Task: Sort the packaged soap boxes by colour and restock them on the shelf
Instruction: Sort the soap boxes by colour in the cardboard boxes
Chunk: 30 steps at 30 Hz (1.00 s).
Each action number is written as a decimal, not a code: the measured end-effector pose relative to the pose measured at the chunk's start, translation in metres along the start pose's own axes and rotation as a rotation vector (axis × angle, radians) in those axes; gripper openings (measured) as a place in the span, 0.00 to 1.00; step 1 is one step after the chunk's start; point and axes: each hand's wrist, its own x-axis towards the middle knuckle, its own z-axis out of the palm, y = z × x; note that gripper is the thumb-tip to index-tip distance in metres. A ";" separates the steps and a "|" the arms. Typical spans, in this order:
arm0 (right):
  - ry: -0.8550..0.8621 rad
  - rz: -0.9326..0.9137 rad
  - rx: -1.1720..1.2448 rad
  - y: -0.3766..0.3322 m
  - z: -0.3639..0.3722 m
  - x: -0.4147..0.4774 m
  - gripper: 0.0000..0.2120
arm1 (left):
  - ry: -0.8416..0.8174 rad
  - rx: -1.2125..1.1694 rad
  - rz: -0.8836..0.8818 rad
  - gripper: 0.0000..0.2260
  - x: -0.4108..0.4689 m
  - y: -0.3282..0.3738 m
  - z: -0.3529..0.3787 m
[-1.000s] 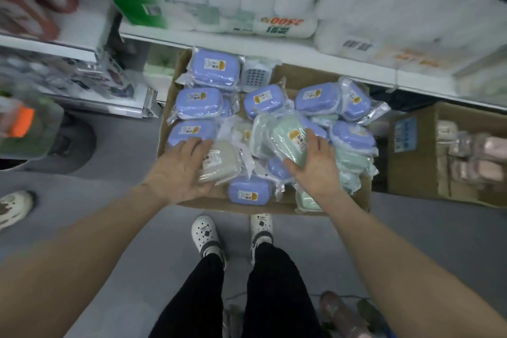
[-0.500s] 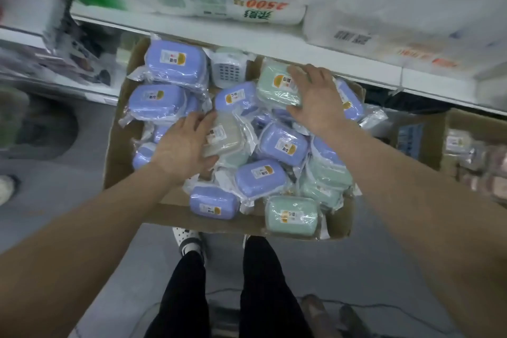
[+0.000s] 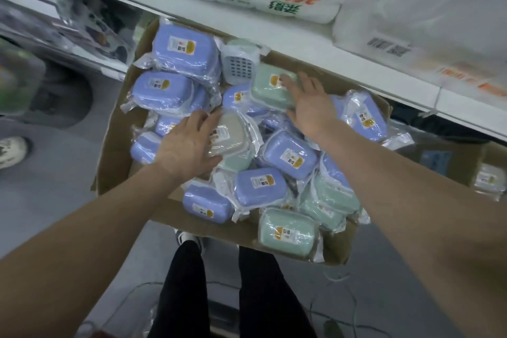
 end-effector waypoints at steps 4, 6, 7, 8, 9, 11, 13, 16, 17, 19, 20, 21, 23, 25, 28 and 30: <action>0.230 -0.136 0.031 -0.002 0.000 -0.041 0.30 | -0.002 -0.017 -0.031 0.41 -0.007 0.002 -0.002; 0.358 -0.216 0.064 -0.010 0.004 -0.074 0.24 | 0.006 -0.044 -0.056 0.41 -0.014 0.000 -0.004; 0.366 -0.268 0.073 -0.017 0.008 -0.092 0.21 | 0.007 -0.061 -0.074 0.41 -0.018 -0.001 -0.005; 0.344 -0.316 0.079 -0.025 0.014 -0.110 0.20 | 0.006 -0.079 -0.088 0.41 -0.023 -0.003 -0.005; 0.296 -0.352 0.086 -0.034 0.024 -0.125 0.19 | 0.006 -0.093 -0.092 0.41 -0.029 -0.006 -0.005; 0.140 -0.380 0.105 -0.051 0.047 -0.146 0.24 | 0.014 -0.093 -0.082 0.40 -0.042 -0.014 -0.005; -0.076 -0.335 0.073 -0.068 0.066 -0.151 0.35 | 0.021 -0.069 -0.072 0.40 -0.058 -0.026 -0.003; -0.278 -0.234 -0.105 -0.082 0.076 -0.143 0.44 | 0.009 -0.033 -0.079 0.40 -0.078 -0.047 -0.001; -0.292 -0.221 -0.145 -0.086 0.076 -0.140 0.45 | 0.010 -0.024 -0.083 0.40 -0.086 -0.055 0.000; -0.341 -0.195 -0.180 -0.092 0.073 -0.132 0.46 | 0.026 -0.025 -0.094 0.39 -0.102 -0.073 0.001; -0.365 -0.185 -0.191 -0.096 0.068 -0.129 0.47 | 0.030 -0.034 -0.103 0.39 -0.112 -0.082 0.001; -0.380 -0.178 -0.205 -0.099 0.064 -0.127 0.46 | 0.029 -0.042 -0.112 0.39 -0.120 -0.091 0.001; -0.359 -0.178 -0.230 -0.106 0.054 -0.126 0.44 | 0.031 -0.034 -0.115 0.39 -0.137 -0.109 0.002; -0.287 -0.184 -0.203 -0.115 0.040 -0.125 0.43 | 0.046 -0.016 -0.054 0.38 -0.151 -0.125 0.003; -0.142 -0.114 0.060 -0.137 0.017 -0.115 0.43 | 0.033 -0.009 0.086 0.37 -0.162 -0.140 0.008; -0.045 -0.106 0.174 -0.159 0.005 -0.098 0.43 | 0.005 -0.006 0.156 0.39 -0.163 -0.142 0.012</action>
